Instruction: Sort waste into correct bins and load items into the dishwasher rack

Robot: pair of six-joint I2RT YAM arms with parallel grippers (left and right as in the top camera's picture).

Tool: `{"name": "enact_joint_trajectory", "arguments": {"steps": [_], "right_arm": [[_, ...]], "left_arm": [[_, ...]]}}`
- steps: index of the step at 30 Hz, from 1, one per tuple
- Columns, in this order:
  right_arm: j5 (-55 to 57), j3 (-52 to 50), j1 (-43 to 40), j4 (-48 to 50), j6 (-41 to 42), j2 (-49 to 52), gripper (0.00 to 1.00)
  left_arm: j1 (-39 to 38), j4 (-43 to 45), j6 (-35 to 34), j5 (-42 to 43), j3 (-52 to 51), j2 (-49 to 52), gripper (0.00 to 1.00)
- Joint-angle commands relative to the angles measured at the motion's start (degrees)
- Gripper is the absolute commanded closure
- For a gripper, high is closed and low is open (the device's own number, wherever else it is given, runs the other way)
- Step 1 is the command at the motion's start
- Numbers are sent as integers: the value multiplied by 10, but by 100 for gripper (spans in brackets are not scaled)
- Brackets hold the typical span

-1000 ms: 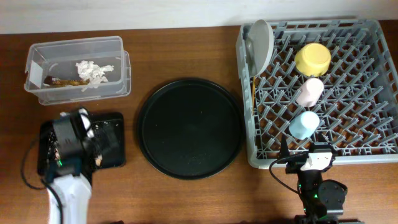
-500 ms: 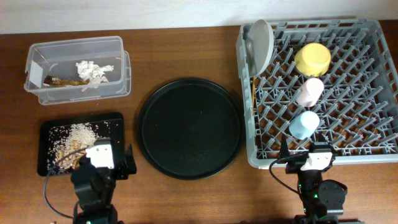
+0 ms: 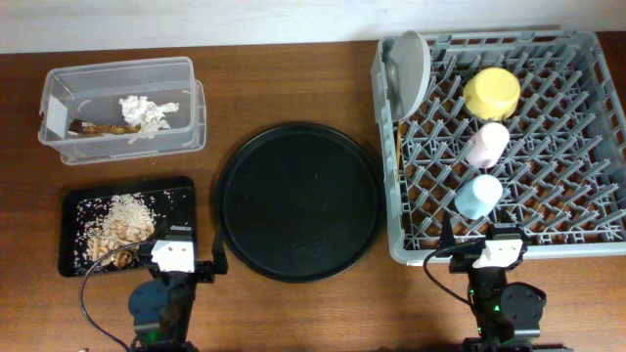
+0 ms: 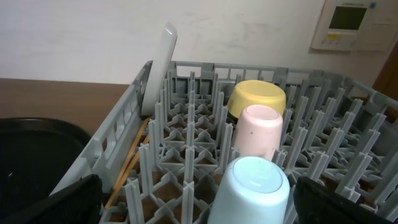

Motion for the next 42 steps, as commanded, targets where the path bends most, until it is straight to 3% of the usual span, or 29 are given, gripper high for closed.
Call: {"name": "enact_joint_trajectory", "arguments": {"steps": [1, 14, 38, 42], "right_arm": [[7, -3, -4, -3, -1, -5, 2], [7, -3, -4, -3, -1, -5, 2], [7, -3, -4, -3, -1, -5, 2], [7, -3, -4, -3, -1, -5, 2]], "left_arm": [[-9, -49, 10, -34, -5, -48, 1], [-51, -70, 6, -47, -5, -157, 1], [-50, -72, 5, -75, -5, -159, 1], [-50, -71, -24, -83, -5, -159, 1]]}}
